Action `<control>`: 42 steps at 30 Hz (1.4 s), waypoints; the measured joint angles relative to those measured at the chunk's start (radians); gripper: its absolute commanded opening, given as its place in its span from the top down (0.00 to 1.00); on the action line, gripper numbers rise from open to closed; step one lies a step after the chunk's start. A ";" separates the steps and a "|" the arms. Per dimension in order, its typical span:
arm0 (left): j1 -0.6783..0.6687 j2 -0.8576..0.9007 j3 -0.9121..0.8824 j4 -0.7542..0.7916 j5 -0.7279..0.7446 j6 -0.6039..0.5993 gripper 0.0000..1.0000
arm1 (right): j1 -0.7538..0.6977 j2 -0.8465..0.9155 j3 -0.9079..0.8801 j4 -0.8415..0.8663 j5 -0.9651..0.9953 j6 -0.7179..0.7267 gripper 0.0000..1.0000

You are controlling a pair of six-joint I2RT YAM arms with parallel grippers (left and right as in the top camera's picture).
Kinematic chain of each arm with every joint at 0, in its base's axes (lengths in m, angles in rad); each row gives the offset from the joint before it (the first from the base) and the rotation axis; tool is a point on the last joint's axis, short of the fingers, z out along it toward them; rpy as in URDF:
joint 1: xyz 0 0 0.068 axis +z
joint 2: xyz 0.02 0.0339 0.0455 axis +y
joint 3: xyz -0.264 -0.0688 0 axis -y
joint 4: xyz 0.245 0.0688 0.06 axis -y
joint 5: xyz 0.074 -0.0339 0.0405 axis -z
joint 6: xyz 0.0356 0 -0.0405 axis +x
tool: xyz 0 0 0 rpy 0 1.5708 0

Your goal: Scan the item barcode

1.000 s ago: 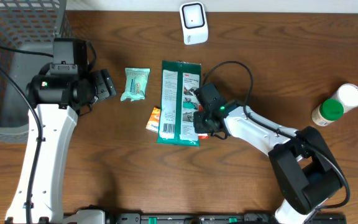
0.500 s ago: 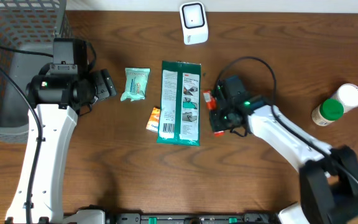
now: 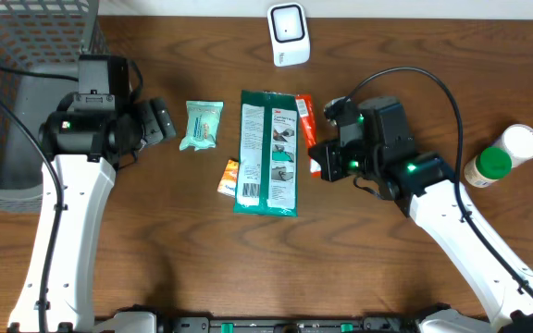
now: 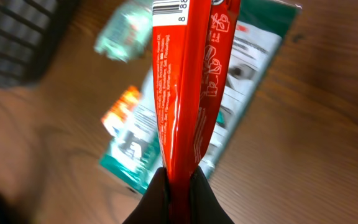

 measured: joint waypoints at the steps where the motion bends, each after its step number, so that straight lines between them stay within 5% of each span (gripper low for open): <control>1: 0.000 0.000 0.000 0.012 0.004 -0.001 0.06 | 0.000 0.000 0.000 0.025 -0.017 0.023 0.99; 4: 0.000 0.000 0.000 0.053 0.056 -0.013 0.19 | 0.000 0.000 -0.001 0.126 -0.069 0.093 0.99; 15: -0.138 0.000 0.000 0.120 0.526 0.101 0.20 | -0.008 0.000 -0.001 0.406 -0.151 0.459 0.99; 31: -0.344 0.002 -0.001 0.376 0.564 0.205 0.21 | 0.008 0.000 -0.002 0.510 -0.293 0.616 0.99; 42: -0.385 0.023 -0.001 0.439 0.601 0.212 0.51 | 0.025 0.005 -0.004 0.543 -0.278 0.650 0.99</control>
